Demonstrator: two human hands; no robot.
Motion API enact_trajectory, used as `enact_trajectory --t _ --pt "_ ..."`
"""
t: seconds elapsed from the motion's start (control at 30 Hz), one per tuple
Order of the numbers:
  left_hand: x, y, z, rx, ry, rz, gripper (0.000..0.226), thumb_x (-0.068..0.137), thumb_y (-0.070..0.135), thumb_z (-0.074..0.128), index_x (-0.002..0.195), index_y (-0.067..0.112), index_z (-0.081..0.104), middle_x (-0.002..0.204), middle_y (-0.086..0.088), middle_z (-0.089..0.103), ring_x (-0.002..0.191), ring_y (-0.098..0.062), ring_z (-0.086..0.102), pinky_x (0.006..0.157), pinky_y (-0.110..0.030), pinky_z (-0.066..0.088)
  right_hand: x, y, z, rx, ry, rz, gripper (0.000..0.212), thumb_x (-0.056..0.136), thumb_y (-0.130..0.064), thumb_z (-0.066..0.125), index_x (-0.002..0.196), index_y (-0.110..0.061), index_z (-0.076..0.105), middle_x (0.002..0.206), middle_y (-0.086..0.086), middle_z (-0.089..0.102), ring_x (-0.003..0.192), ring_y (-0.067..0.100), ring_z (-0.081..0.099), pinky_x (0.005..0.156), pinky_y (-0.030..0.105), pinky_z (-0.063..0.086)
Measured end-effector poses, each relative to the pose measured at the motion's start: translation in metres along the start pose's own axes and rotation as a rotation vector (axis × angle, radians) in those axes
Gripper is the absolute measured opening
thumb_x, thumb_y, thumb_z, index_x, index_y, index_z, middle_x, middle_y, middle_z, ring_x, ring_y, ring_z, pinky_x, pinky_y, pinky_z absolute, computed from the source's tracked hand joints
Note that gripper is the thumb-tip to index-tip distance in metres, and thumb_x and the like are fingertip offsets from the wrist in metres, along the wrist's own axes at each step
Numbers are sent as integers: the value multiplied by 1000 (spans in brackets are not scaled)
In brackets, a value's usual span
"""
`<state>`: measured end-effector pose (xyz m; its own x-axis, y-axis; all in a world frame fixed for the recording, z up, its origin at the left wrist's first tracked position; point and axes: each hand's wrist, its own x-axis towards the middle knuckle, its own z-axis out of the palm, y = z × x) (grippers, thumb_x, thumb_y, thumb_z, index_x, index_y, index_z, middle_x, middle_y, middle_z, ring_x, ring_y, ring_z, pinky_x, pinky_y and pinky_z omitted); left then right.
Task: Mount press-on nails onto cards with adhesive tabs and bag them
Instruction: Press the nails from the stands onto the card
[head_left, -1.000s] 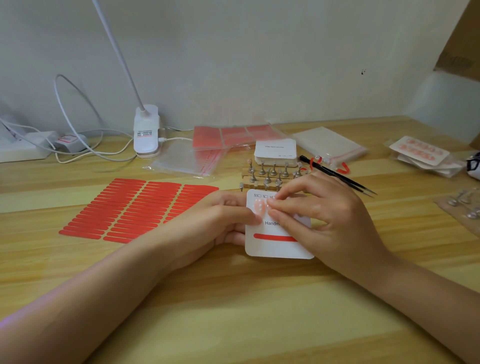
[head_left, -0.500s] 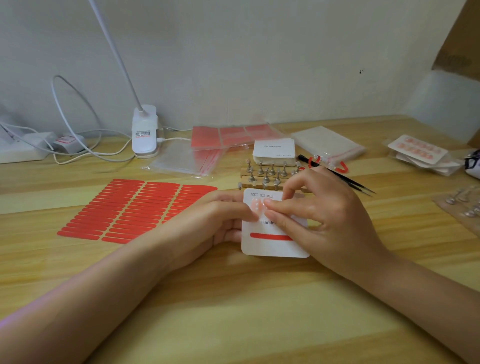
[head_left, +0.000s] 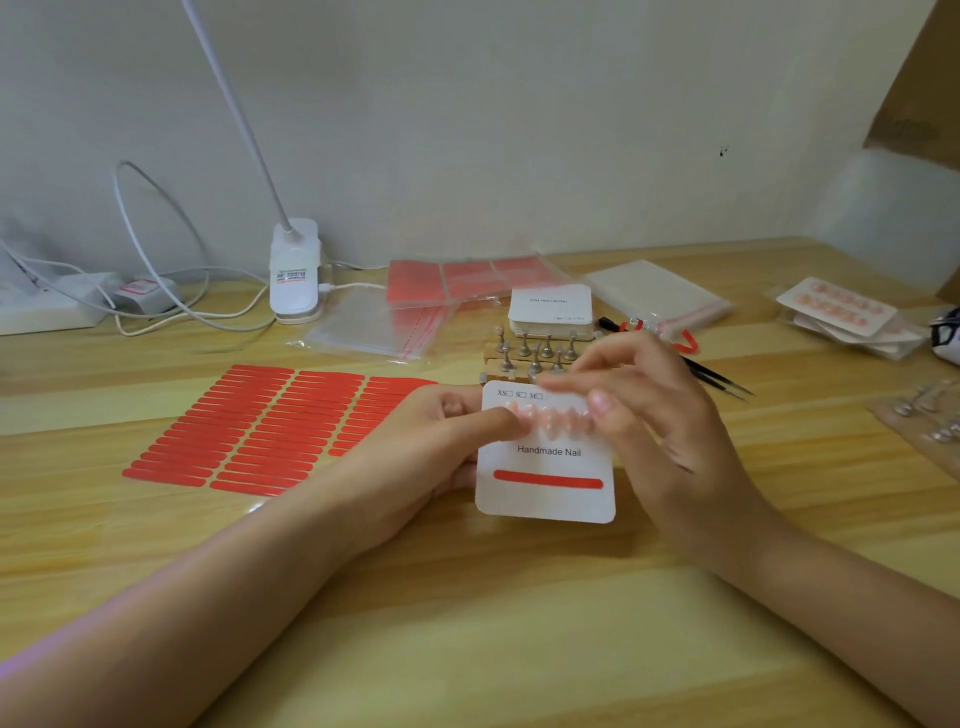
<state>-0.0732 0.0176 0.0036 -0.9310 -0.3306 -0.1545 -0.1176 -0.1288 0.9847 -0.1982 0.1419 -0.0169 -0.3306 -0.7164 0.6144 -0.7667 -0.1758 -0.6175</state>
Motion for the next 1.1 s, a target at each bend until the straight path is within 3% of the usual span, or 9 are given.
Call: enact_trajectory --t 0.1,0.27,0.47,0.77,0.9,1.03,1.1 --pt "0 0 0 -37 14 -13 18 91 6 50 87 5 68 79 -9 72 59 -15 68 47 -20 51 2 1 -1 52 64 123 23 81 -28 54 103 -34 58 98 -12 53 95 -6 49 82 3 33" --pt "0 -1 0 -25 29 -16 17 90 7 51 93 4 67 81 -9 73 62 -15 69 50 -20 51 4 4 0 105 4 333 18 71 -36 57 83 -25 66 86 -2 64 77 0 53 68 2 34" --pt "0 -1 2 15 67 -3 19 81 21 61 88 6 71 80 -11 73 56 -15 67 45 -17 48 4 5 0 91 0 321 12 72 -35 58 69 -24 63 76 0 63 71 4 52 65 4 34" --pt "-1 -3 5 32 118 13 15 82 20 62 83 11 75 83 -11 73 66 -18 69 45 -18 48 4 7 -1 167 -14 354 15 79 -30 67 66 -24 62 74 -1 65 71 7 55 63 9 40" --pt "0 -2 5 32 140 36 16 86 16 60 88 5 72 76 -10 73 56 -16 67 41 -17 46 4 7 -2 233 -27 389 18 84 -20 63 66 -21 66 73 1 66 65 3 53 62 10 40" --pt "-1 -3 7 -27 163 73 15 86 11 59 90 1 69 66 -7 70 46 -13 63 38 -17 45 4 7 -4 288 -56 399 24 84 -21 61 65 -8 67 70 10 64 66 19 55 64 20 42" --pt "-2 -4 8 -55 164 82 16 86 11 58 91 0 68 65 -7 70 45 -12 62 38 -17 45 4 7 -4 303 -55 392 27 83 -24 61 60 -10 64 65 10 62 65 19 54 63 22 41"
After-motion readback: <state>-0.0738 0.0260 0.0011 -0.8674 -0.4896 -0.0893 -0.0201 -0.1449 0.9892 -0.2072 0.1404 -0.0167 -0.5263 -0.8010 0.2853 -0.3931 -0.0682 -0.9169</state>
